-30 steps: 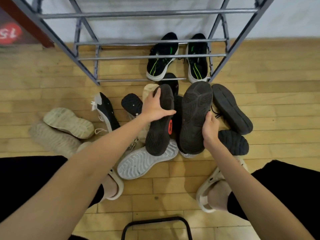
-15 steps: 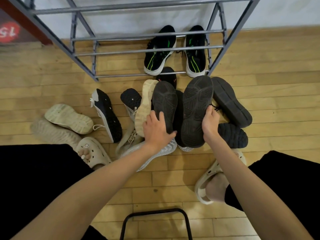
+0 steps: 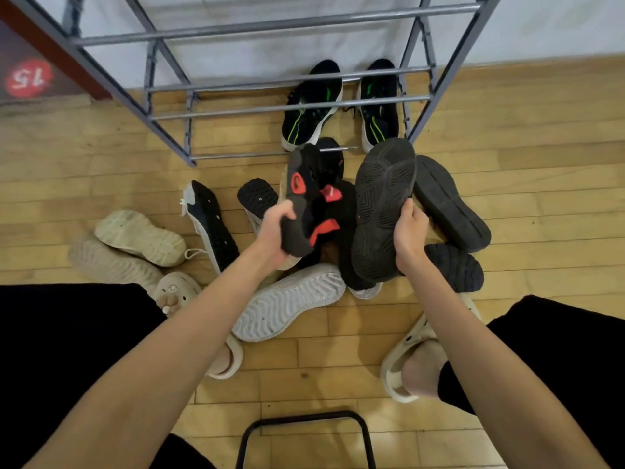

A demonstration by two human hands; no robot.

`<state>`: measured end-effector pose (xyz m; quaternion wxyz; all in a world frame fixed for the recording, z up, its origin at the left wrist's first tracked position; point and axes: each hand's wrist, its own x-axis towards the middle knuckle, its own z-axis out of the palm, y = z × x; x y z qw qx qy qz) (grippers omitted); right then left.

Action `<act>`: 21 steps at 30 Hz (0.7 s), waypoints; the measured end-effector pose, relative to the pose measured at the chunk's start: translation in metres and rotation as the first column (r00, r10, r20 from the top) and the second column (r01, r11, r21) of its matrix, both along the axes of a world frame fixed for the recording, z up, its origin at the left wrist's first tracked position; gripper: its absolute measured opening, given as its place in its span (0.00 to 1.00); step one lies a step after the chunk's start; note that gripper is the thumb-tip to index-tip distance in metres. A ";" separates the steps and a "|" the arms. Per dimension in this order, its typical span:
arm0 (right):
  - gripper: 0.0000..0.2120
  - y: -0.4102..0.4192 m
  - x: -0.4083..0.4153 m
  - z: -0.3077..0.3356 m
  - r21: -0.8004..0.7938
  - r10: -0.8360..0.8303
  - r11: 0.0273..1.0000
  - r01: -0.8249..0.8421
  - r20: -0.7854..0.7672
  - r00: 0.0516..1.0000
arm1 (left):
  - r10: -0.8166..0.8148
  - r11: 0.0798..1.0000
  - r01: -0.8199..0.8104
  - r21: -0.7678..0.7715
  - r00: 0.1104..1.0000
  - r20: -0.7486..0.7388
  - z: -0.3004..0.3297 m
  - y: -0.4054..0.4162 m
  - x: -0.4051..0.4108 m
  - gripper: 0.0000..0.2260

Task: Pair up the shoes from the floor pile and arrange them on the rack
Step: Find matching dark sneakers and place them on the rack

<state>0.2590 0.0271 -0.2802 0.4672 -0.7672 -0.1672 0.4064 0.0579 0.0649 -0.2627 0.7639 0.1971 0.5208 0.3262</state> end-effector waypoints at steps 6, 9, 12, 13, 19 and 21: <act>0.18 0.007 0.000 0.010 0.021 -0.017 1.000 0.017 0.008 1.000 | 0.031 0.986 -0.001 -0.165 0.983 0.180 -0.005 -0.011 -0.024 0.21; 0.17 0.010 -0.002 0.015 0.034 -0.040 0.999 0.041 -0.031 0.999 | 0.098 0.964 -0.069 -0.255 0.990 0.103 -0.009 -0.018 -0.020 0.21; 0.20 0.015 -0.009 0.020 0.028 -0.052 0.998 0.056 -0.147 0.988 | 0.205 0.930 -0.209 -0.301 0.978 -0.044 -0.010 -0.018 -0.023 0.14; 0.20 0.016 -0.012 0.022 0.032 -0.045 0.998 0.052 -0.210 0.977 | 0.171 0.937 -0.206 -0.283 0.975 -0.144 -0.012 -0.017 -0.026 0.10; 0.21 0.030 -0.051 0.035 0.036 0.084 0.996 -0.076 -0.396 0.914 | -0.031 0.963 0.208 0.170 0.714 -0.700 0.003 -0.014 -0.037 0.08; 0.24 0.038 -0.070 0.039 0.038 0.149 0.989 -0.144 -0.299 0.942 | -0.071 0.942 0.235 0.238 0.836 -0.544 0.017 -0.005 -0.037 0.06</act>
